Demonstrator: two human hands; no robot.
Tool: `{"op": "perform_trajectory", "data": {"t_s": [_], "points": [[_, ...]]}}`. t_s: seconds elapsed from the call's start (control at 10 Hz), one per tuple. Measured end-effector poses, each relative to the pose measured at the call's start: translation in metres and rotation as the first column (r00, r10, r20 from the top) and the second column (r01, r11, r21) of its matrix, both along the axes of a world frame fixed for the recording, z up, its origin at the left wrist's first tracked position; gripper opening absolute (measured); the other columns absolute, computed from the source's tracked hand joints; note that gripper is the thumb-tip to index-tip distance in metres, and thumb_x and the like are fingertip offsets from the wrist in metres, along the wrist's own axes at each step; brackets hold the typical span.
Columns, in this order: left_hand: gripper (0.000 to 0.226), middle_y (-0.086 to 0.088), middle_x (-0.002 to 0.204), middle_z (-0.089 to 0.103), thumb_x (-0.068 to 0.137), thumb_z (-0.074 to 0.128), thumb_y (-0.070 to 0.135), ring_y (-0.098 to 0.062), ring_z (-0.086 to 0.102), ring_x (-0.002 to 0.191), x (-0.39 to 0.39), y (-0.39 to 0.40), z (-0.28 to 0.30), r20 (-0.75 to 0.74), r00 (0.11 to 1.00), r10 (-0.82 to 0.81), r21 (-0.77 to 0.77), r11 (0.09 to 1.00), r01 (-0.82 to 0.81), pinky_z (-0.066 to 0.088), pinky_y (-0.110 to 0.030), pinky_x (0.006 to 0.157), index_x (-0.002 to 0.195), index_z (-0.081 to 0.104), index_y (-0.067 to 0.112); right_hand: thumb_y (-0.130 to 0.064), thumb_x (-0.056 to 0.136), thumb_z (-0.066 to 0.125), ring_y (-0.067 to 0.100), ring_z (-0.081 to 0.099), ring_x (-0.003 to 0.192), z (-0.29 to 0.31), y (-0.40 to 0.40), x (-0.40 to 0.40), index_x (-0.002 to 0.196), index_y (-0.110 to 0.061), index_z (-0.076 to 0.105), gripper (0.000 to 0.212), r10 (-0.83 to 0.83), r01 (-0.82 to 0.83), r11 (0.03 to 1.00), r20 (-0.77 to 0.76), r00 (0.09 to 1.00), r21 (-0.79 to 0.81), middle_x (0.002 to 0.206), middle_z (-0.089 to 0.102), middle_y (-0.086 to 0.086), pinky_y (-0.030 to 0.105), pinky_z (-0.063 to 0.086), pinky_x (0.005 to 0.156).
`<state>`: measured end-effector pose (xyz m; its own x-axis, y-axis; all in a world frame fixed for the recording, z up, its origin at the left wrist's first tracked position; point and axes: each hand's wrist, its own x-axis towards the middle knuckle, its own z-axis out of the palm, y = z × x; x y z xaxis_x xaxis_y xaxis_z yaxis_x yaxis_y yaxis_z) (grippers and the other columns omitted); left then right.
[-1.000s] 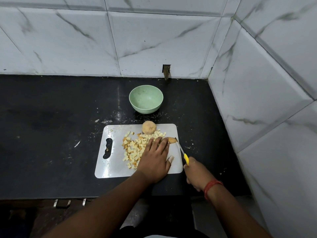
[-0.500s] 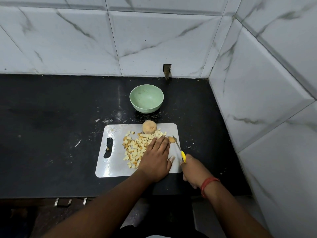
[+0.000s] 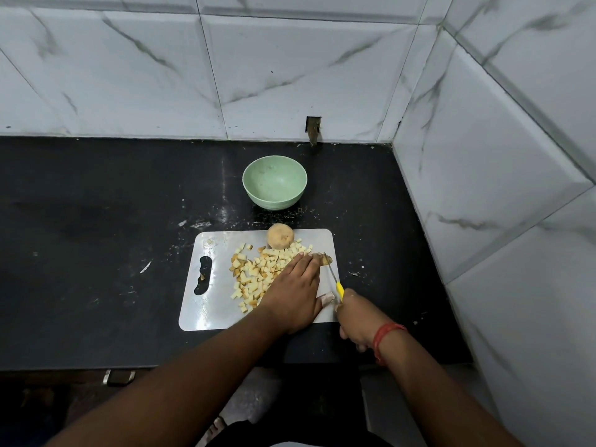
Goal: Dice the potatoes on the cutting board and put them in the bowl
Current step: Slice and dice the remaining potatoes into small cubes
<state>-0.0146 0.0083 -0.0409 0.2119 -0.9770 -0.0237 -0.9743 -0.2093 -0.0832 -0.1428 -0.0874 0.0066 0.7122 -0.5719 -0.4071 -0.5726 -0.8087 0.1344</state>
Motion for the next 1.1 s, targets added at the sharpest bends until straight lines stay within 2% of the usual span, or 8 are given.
{"op": "perform_trajectory", "data": {"t_s": [0.1, 0.2, 0.3, 0.6, 0.7, 0.8, 0.9, 1.1], "points": [[0.078, -0.020, 0.166, 0.023, 0.107, 0.023, 0.056, -0.034, 0.020, 0.153, -0.002, -0.001, 0.003, -0.018, 1.000, 0.016, 0.004, 1.000, -0.016, 0.004, -0.043, 0.129, 0.155, 0.034, -0.005, -0.044, 0.099, -0.005, 0.003, 0.021, 0.033, 0.028, 0.014, -0.006, 0.103, -0.039, 0.065, 0.070, -0.366, 0.195, 0.859, 0.301, 0.881, 0.474, 0.057, 0.026, -0.014, 0.005, 0.022, 0.044], [0.078, -0.020, 0.166, 0.022, 0.108, 0.023, 0.056, -0.034, 0.019, 0.153, -0.005, -0.001, 0.006, -0.031, 0.999, 0.028, 0.011, 1.000, -0.028, 0.006, -0.043, 0.129, 0.155, 0.033, -0.005, -0.026, 0.105, 0.023, 0.003, 0.043, 0.050, 0.019, 0.007, -0.017, 0.127, -0.007, 0.050, 0.040, -0.586, 0.387, 0.684, 0.150, 0.796, 0.619, 0.070, 0.042, -0.006, 0.013, 0.036, 0.040], [0.078, -0.019, 0.166, 0.023, 0.107, 0.023, 0.056, -0.034, 0.019, 0.153, -0.004, -0.002, 0.008, -0.042, 0.999, 0.034, 0.018, 0.999, -0.033, 0.008, -0.043, 0.129, 0.156, 0.033, -0.005, -0.012, 0.101, 0.035, 0.009, 0.047, 0.058, 0.019, 0.006, -0.021, 0.129, -0.001, 0.046, 0.032, -0.480, 0.319, 0.682, 0.073, 0.874, 0.658, 0.077, 0.049, 0.000, 0.019, 0.040, 0.048], [0.080, -0.017, 0.168, 0.017, 0.107, 0.020, 0.058, -0.032, 0.014, 0.154, -0.005, -0.001, 0.012, -0.059, 0.997, 0.055, 0.033, 0.998, -0.053, 0.006, -0.042, 0.130, 0.158, 0.028, -0.003, -0.016, 0.102, 0.033, 0.011, 0.049, 0.058, 0.027, 0.011, -0.035, 0.123, 0.001, 0.049, 0.031, -0.490, 0.345, 0.683, 0.053, 0.870, 0.644, 0.074, 0.049, 0.001, 0.021, 0.040, 0.049], [0.087, -0.016, 0.167, 0.019, 0.102, 0.012, 0.061, -0.032, 0.017, 0.152, -0.005, -0.001, 0.010, -0.074, 0.995, 0.066, 0.021, 0.998, -0.065, 0.011, -0.043, 0.129, 0.157, 0.029, -0.004, -0.017, 0.102, 0.033, 0.011, 0.050, 0.056, 0.028, 0.010, -0.038, 0.117, -0.004, 0.049, 0.025, -0.488, 0.345, 0.681, 0.049, 0.872, 0.646, 0.073, 0.051, 0.001, 0.022, 0.041, 0.048], [0.088, -0.016, 0.167, 0.021, 0.101, 0.011, 0.062, -0.032, 0.018, 0.152, -0.005, -0.001, 0.007, -0.096, 0.993, 0.074, -0.001, 0.997, -0.074, 0.011, -0.042, 0.129, 0.157, 0.028, -0.004, -0.023, 0.104, 0.035, 0.012, 0.048, 0.047, 0.035, 0.013, -0.034, 0.107, -0.012, 0.044, 0.015, -0.534, 0.403, 0.635, -0.002, 0.845, 0.659, 0.078, 0.057, 0.007, 0.023, 0.039, 0.043], [0.082, -0.015, 0.168, 0.018, 0.106, 0.019, 0.059, -0.031, 0.016, 0.154, -0.001, 0.001, 0.008, -0.119, 0.991, 0.068, -0.019, 0.997, -0.071, 0.005, -0.040, 0.129, 0.159, 0.024, -0.002, -0.025, 0.102, 0.035, 0.017, 0.049, 0.046, 0.036, 0.012, -0.027, 0.100, -0.016, 0.041, 0.011, -0.562, 0.407, 0.633, 0.029, 0.827, 0.658, 0.082, 0.065, 0.013, 0.024, 0.042, 0.044], [0.080, -0.013, 0.171, 0.010, 0.106, 0.012, 0.060, -0.027, 0.007, 0.158, 0.008, 0.011, 0.001, -0.100, 0.994, 0.041, -0.020, 0.999, -0.043, -0.007, -0.038, 0.127, 0.162, 0.017, 0.005, -0.013, 0.099, 0.037, 0.022, 0.050, 0.048, 0.036, 0.009, -0.009, 0.105, -0.012, 0.041, 0.007, -0.535, 0.387, 0.677, 0.059, 0.843, 0.626, 0.086, 0.067, 0.016, 0.029, 0.046, 0.047]]}}
